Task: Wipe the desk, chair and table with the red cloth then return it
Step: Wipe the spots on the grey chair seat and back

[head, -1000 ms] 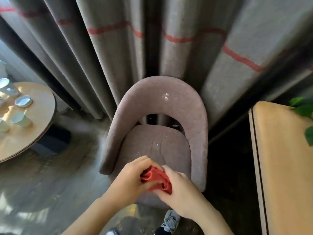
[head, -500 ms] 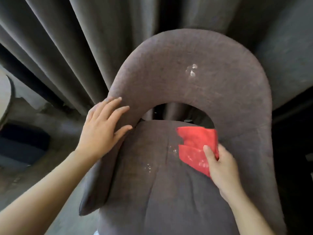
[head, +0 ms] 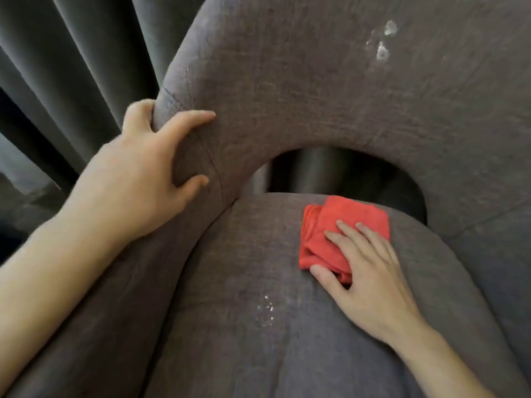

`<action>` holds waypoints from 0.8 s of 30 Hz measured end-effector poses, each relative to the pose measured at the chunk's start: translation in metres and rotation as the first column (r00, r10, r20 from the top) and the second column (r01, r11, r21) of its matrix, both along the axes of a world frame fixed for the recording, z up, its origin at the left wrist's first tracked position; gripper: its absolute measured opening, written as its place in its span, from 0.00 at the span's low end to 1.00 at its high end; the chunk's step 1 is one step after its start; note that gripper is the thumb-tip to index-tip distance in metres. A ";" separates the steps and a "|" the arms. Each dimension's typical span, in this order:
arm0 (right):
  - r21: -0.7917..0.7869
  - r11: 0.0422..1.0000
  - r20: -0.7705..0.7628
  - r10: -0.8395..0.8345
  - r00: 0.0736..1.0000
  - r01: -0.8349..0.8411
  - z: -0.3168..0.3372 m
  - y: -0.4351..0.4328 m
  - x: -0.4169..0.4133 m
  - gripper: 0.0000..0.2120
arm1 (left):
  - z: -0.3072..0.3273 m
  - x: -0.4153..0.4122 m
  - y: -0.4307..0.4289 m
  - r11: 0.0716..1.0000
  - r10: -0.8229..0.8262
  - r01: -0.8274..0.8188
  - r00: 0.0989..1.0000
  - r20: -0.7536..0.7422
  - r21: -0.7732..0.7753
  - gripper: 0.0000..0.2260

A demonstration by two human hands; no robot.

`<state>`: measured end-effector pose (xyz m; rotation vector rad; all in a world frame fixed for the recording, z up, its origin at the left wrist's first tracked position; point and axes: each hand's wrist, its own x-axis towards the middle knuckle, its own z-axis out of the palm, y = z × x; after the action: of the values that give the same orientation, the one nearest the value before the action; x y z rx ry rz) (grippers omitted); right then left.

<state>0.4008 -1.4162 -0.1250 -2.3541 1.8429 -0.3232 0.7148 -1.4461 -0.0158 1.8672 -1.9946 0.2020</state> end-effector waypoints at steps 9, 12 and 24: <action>0.084 0.994 -0.111 -0.060 0.992 0.070 -0.013 -0.038 0.005 0.49 | 0.000 -0.001 0.003 0.999 0.021 -0.021 1.000 -0.016 0.037 0.38; 0.069 0.996 -0.107 -0.047 0.993 0.054 -0.010 -0.032 0.008 0.51 | 0.002 -0.004 0.007 0.999 0.012 -0.013 1.000 0.006 0.051 0.39; 0.075 0.925 -0.122 0.379 0.917 -0.372 -0.004 0.093 0.059 0.45 | 0.000 0.000 0.005 0.998 0.011 -0.010 1.000 -0.019 0.054 0.38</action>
<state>0.4601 -1.3236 -0.1294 -2.6778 1.3756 -0.0732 0.7146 -1.4410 -0.0155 1.9058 -1.9960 0.1335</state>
